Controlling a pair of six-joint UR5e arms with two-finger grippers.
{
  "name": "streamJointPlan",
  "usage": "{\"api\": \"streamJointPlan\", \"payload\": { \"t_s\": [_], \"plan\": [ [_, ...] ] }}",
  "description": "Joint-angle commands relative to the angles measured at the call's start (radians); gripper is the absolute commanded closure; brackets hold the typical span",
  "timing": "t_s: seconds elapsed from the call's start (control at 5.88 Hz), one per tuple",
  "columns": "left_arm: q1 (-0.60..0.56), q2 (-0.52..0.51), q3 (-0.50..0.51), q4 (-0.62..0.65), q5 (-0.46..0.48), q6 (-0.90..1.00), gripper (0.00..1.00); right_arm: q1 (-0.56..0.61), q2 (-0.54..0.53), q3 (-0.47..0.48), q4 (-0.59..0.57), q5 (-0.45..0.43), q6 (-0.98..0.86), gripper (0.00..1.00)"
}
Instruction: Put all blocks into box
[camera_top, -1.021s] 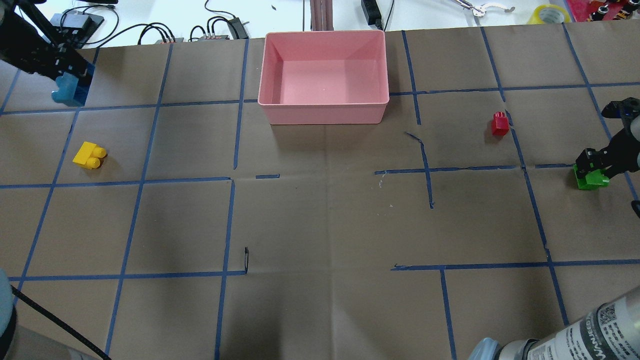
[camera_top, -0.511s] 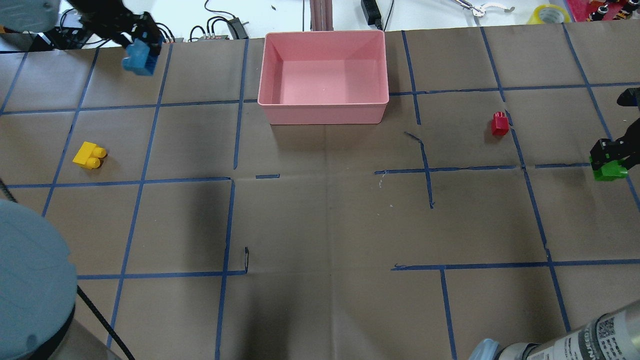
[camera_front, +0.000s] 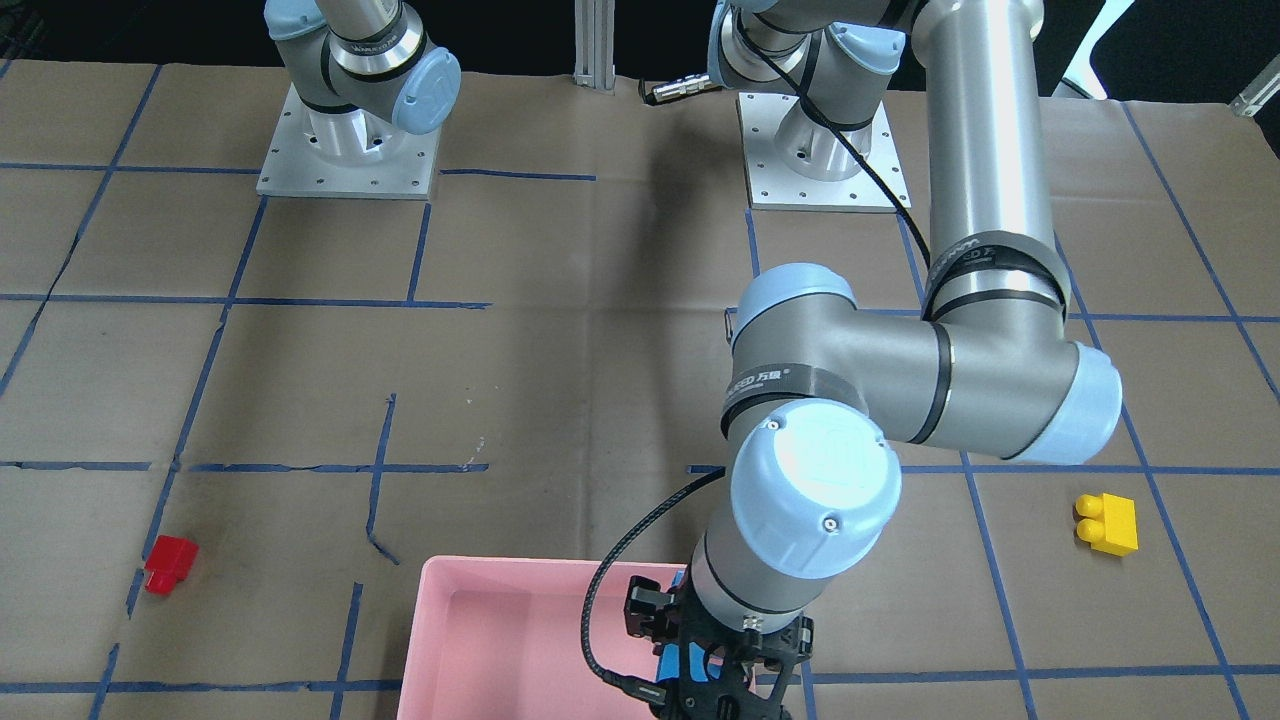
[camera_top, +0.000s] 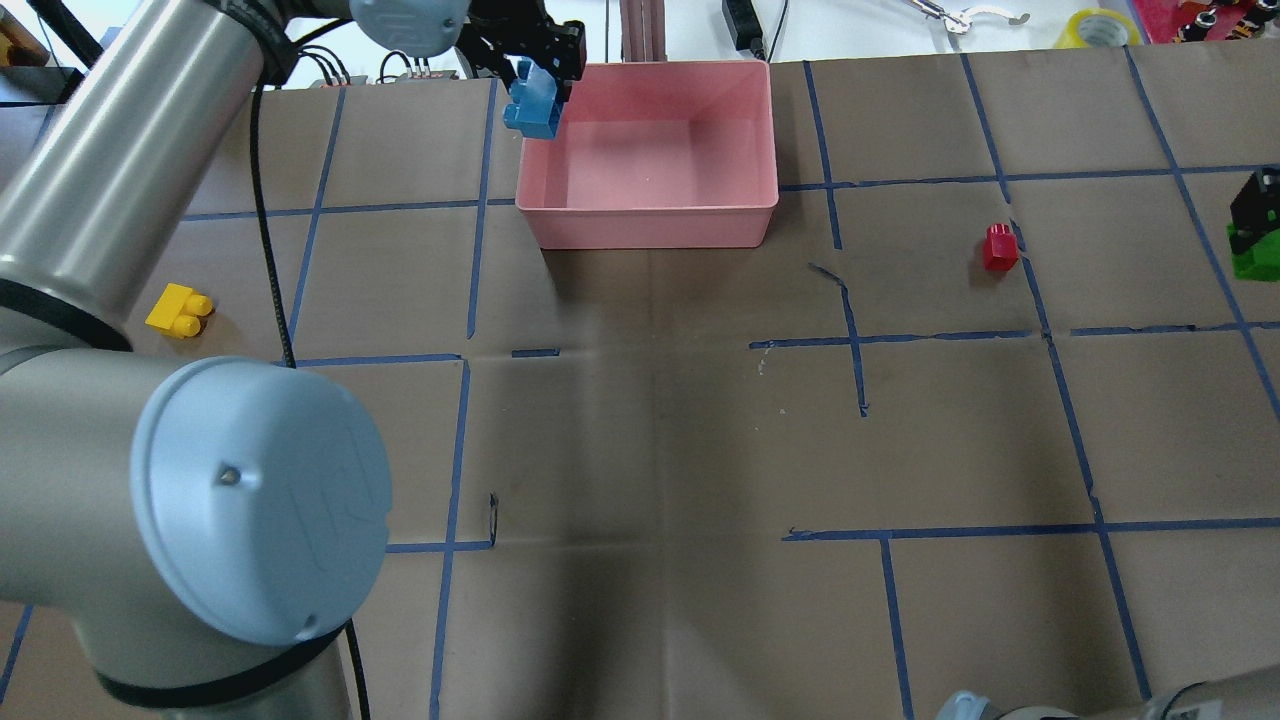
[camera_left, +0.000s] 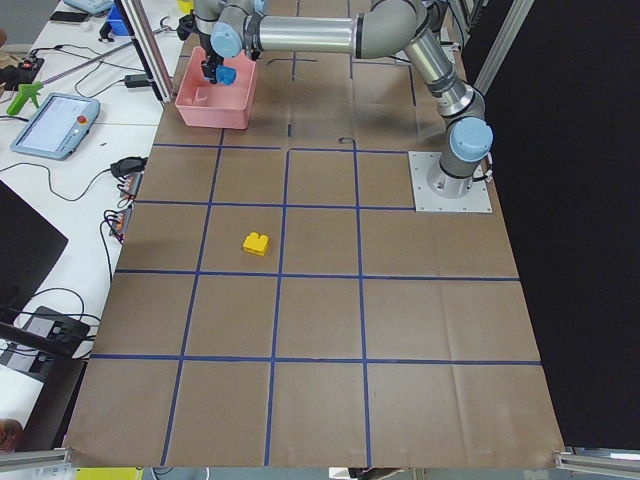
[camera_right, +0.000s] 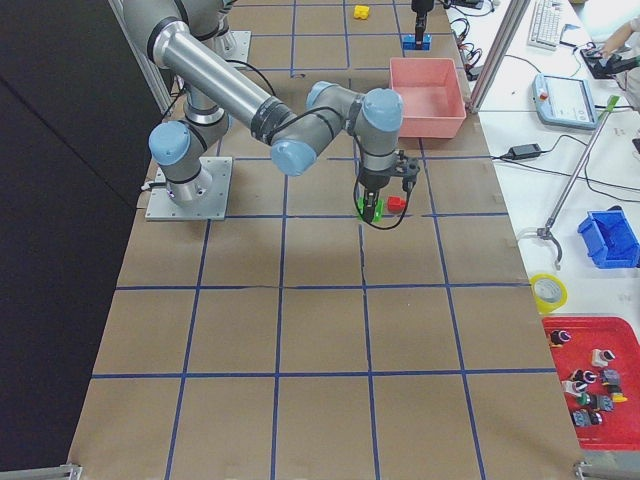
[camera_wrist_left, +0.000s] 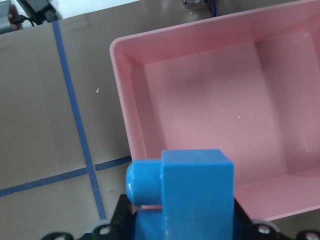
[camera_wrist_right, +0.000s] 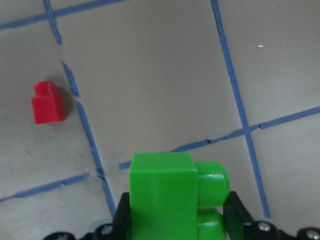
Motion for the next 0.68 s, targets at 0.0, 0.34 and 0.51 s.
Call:
{"api": "streamJointPlan", "payload": {
  "t_s": [0.0, 0.34, 0.51],
  "plan": [
    [-0.023, -0.050, -0.005, 0.073, 0.009, -0.039, 0.20, 0.122, 0.001, -0.070, 0.010, 0.033, 0.240, 0.93],
    [-0.020, -0.035, -0.005, 0.087, 0.023, -0.034, 0.01, 0.290, 0.033, -0.142, 0.008, 0.070, 0.519, 0.92],
    [-0.003, 0.004, -0.002, 0.062, 0.023, -0.021, 0.00, 0.391, 0.085, -0.179, -0.005, 0.072, 0.617, 0.92]
  ]
}}
